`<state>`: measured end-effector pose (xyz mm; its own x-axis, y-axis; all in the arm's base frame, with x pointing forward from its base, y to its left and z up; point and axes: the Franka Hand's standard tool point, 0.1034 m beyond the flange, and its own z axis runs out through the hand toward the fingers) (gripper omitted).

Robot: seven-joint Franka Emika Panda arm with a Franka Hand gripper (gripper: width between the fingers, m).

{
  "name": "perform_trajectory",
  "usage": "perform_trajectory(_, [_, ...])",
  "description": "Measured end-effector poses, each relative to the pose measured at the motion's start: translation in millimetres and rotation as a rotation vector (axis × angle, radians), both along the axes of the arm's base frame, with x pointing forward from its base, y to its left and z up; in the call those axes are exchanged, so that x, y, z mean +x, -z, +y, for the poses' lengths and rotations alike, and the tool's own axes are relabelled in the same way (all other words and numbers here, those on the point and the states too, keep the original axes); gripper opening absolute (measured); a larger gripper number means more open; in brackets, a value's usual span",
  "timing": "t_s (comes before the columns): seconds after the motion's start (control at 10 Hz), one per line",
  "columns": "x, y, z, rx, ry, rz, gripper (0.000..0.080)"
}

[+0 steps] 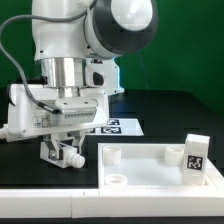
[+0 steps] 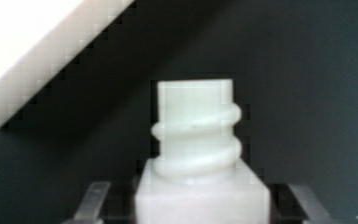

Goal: Assemble square table

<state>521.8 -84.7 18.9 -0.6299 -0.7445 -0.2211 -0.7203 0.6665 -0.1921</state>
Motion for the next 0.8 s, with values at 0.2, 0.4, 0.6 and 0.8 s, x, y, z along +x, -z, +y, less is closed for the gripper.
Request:
perform_trajectory(0.2, [-1.7,-31.5,15.7,-0.085,-0.24,-0.037,0.0285])
perform_trajectory(0.4, [-20.8,-34.9,40.0,-0.169,-0.508,-0.01,0.0285])
perform_trajectory(0.6, [-21.7,-29.7,44.1,-0.207,-0.656,0.008,0.0285])
perform_trajectory(0.8, [-18.9,-31.4,46.1,-0.24,-0.769,0.005,0.0285])
